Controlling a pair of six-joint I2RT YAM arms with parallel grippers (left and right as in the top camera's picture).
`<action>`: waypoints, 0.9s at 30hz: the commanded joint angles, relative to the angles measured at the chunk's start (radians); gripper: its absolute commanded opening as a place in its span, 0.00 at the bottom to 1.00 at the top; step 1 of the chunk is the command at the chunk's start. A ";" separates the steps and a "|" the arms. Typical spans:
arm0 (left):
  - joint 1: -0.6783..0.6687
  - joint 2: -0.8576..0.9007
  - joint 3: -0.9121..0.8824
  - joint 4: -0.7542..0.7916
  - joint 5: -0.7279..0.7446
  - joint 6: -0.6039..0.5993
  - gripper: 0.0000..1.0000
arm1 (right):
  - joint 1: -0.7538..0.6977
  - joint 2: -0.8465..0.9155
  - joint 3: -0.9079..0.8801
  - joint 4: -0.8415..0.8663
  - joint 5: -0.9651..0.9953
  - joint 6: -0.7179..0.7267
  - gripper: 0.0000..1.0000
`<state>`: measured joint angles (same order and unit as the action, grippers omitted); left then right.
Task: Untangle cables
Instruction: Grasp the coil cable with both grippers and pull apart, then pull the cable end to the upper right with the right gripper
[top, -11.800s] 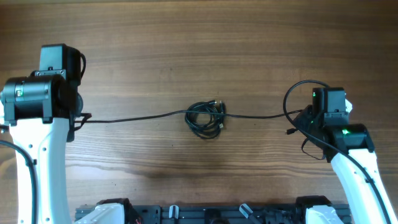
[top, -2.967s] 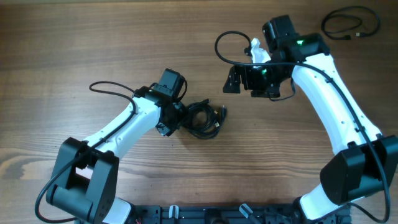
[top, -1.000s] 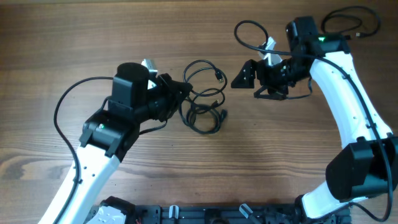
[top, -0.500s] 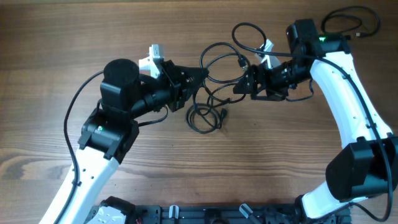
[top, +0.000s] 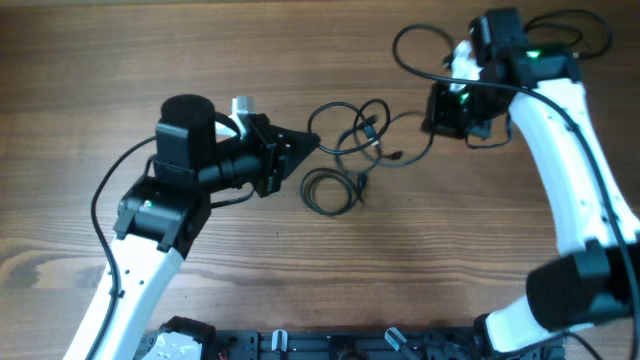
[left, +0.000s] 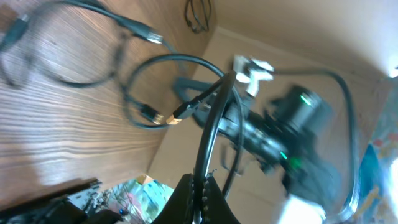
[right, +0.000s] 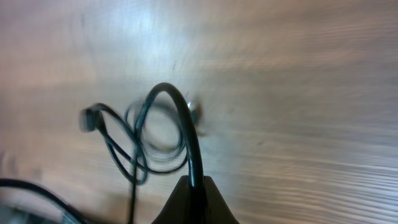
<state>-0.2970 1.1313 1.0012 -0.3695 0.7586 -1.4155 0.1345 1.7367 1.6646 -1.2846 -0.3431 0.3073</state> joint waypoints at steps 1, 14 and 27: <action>0.038 -0.015 0.001 -0.072 0.040 0.105 0.04 | -0.005 -0.181 0.095 0.049 0.193 0.096 0.04; 0.038 -0.013 0.000 -0.213 0.003 0.208 0.04 | -0.003 -0.499 0.095 0.294 -0.216 0.089 0.04; 0.038 -0.013 0.000 -0.243 0.003 0.287 0.04 | -0.003 -0.496 0.095 0.539 -0.639 0.128 0.04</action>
<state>-0.2661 1.1301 1.0012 -0.6075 0.7719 -1.1622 0.1345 1.2453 1.7435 -0.7544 -0.9218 0.4484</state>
